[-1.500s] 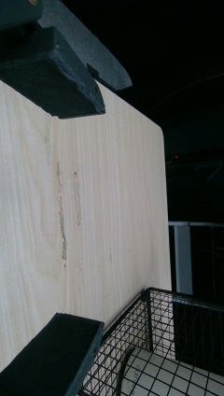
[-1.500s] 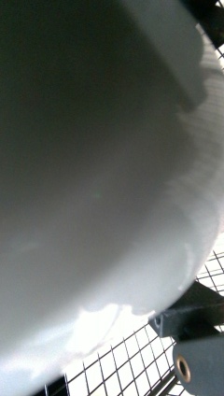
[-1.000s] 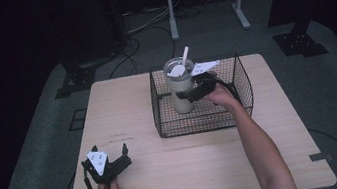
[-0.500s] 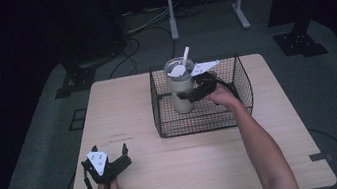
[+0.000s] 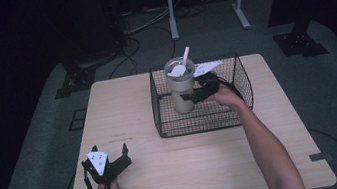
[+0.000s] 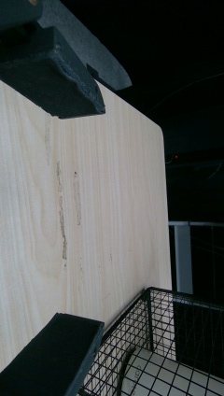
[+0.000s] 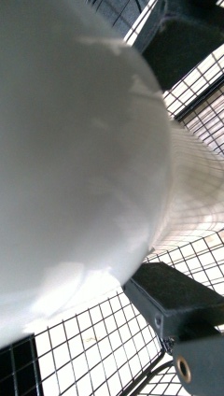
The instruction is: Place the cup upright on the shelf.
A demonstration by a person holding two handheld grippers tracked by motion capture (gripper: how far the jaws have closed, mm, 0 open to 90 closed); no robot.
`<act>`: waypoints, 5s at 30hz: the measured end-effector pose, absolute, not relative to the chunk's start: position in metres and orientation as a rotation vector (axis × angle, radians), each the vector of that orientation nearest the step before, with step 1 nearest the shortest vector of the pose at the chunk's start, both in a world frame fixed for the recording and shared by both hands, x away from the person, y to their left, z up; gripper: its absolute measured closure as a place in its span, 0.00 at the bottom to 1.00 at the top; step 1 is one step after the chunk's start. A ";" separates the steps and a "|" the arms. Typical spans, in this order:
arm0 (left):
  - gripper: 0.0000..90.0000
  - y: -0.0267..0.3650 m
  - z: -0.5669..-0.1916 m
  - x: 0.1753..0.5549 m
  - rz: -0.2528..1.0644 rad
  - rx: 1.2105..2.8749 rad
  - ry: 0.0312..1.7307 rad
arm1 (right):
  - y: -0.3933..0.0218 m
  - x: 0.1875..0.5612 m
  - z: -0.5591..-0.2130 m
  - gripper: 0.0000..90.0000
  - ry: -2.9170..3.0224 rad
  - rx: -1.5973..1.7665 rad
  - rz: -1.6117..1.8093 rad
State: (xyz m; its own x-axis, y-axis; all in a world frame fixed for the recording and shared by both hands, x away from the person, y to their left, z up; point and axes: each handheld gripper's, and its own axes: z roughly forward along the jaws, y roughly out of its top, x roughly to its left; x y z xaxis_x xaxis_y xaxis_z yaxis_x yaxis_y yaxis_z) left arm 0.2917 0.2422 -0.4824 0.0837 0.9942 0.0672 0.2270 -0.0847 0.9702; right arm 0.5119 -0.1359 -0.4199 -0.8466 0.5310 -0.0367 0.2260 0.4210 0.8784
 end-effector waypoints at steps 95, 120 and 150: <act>0.00 0.240 -0.483 0.292 1.094 1.478 1.277 | -0.229 0.381 -0.370 0.10 2.320 0.763 1.337; 0.00 0.240 -0.483 0.292 1.095 1.482 1.275 | -0.259 0.351 -0.398 0.10 2.315 0.807 1.366; 0.00 0.240 -0.483 0.292 1.095 1.484 1.277 | -0.306 0.320 -0.436 0.10 2.258 0.941 1.376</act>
